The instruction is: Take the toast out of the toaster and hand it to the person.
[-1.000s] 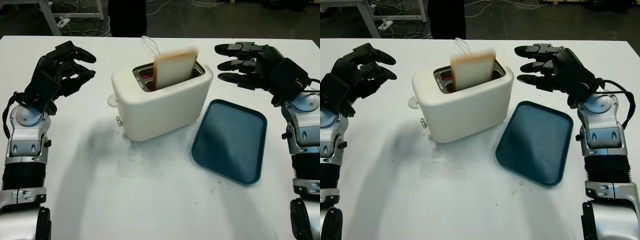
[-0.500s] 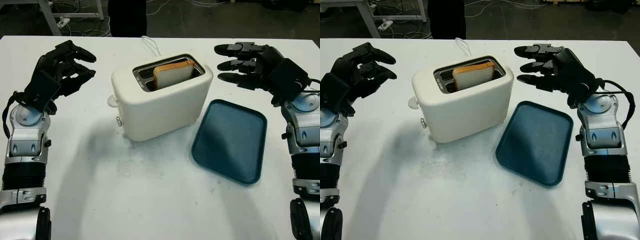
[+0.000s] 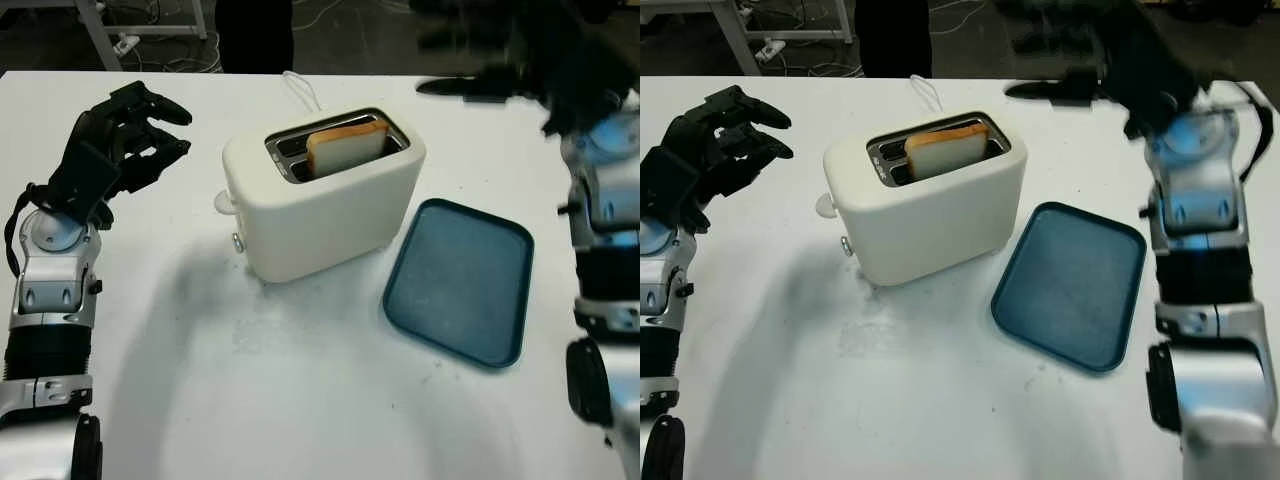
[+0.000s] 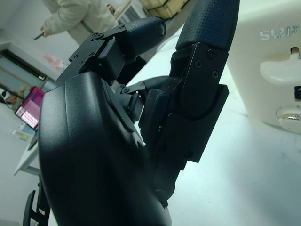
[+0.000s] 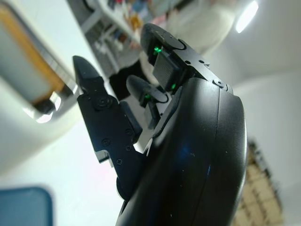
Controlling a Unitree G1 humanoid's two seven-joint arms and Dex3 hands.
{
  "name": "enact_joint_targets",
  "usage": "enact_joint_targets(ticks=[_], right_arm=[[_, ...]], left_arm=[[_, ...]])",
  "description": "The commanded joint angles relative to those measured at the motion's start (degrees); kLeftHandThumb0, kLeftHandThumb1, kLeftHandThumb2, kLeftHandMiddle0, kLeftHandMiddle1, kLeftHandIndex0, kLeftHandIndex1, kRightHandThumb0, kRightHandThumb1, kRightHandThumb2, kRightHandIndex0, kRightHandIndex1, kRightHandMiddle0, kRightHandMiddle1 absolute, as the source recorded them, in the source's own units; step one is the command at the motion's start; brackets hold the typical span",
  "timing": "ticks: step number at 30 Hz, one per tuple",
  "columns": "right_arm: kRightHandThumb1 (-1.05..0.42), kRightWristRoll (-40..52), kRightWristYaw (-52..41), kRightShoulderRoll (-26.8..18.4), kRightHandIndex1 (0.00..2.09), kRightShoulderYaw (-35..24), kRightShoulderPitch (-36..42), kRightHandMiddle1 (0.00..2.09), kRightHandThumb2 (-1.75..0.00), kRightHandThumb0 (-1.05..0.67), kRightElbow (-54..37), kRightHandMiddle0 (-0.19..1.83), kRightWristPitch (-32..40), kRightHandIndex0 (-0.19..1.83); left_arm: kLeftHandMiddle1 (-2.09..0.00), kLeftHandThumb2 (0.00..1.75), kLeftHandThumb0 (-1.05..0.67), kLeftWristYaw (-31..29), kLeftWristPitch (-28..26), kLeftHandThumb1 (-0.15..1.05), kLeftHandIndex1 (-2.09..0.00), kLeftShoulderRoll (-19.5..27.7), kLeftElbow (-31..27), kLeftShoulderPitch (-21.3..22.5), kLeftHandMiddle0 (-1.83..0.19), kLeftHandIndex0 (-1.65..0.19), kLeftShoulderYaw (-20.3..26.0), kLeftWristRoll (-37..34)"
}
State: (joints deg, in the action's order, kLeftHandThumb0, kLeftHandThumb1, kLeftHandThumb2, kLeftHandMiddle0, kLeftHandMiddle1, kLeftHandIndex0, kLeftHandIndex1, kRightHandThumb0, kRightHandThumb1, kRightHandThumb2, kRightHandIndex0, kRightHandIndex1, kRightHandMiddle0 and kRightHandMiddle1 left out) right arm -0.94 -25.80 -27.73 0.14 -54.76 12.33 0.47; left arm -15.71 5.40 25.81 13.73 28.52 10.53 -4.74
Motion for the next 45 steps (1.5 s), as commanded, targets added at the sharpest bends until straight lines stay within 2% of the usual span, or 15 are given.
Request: enact_joint_targets(ticks=[1,3,6,11,17,23,35,40,45], right_arm=[[-0.56,-1.3,-0.5,0.9,1.09,1.8,-1.9,0.20,0.00,-0.42,-0.4,0.84,-1.4,0.46],[-0.55,-3.7,-0.1,1.3,1.11,4.0,-2.3,0.22,0.00,-0.47,-1.7,0.83,-1.1,0.45],[-0.55,-9.7,0.9,1.2,1.08,8.3,-2.1,0.25,0.00,-0.53,-0.2,0.83,-6.8,0.49],[-0.55,-16.4,0.6,1.2,0.92,13.6,-1.5,0.27,-0.01,-0.49,3.4,0.79,-12.3,0.53],[-0.59,-21.6,0.8,1.5,0.75,17.4,-0.8,0.21,-0.01,-0.49,7.2,0.78,-16.3,0.56],[-0.58,-24.8,3.6,1.7,0.75,19.3,-0.1,0.19,0.00,-0.46,11.4,0.80,-22.2,0.60],[-0.63,-28.6,5.0,-0.3,0.76,20.4,0.4,0.17,-0.01,-0.32,13.1,0.82,-24.3,0.55],[-0.65,-28.2,3.2,-1.3,0.74,20.2,0.1,0.19,-0.01,-0.30,12.8,0.90,-23.6,0.65],[-0.66,-29.8,-0.5,-2.9,0.80,20.7,-1.2,0.21,-0.01,-0.37,10.9,0.99,-21.0,0.79]], left_arm=[[-1.27,0.12,-1.05,0.1,0.9,0.92,-1.17,-0.2,0.3,-0.4,-0.52,-0.50,0.5,-0.3],[-1.26,0.12,-1.05,0.1,1.0,0.92,-1.17,-0.2,0.3,-0.5,-0.52,-0.50,0.6,-0.4],[-1.26,0.11,-1.05,0.2,1.0,0.92,-1.17,-0.2,0.2,-0.5,-0.52,-0.50,0.6,-0.2],[-1.27,0.12,-1.05,0.4,1.2,0.92,-1.17,-0.2,0.4,-0.6,-0.52,-0.50,0.4,0.1],[-1.26,0.11,-1.05,0.3,1.2,0.92,-1.17,-0.4,0.4,-0.7,-0.52,-0.50,0.6,-0.3],[-1.26,0.11,-1.05,0.4,1.3,0.92,-1.16,-0.2,0.5,-0.8,-0.52,-0.50,0.6,0.1],[-1.26,0.11,-1.05,0.4,1.4,0.92,-1.18,-0.1,0.7,-0.5,-0.52,-0.49,0.4,0.4],[-1.27,0.13,-1.05,0.5,1.5,0.92,-1.19,0.0,0.8,-0.4,-0.52,-0.48,0.3,0.7],[-1.26,0.13,-1.05,0.4,1.9,0.92,-1.18,-0.1,1.3,-0.3,-0.52,-0.49,0.5,0.4]])
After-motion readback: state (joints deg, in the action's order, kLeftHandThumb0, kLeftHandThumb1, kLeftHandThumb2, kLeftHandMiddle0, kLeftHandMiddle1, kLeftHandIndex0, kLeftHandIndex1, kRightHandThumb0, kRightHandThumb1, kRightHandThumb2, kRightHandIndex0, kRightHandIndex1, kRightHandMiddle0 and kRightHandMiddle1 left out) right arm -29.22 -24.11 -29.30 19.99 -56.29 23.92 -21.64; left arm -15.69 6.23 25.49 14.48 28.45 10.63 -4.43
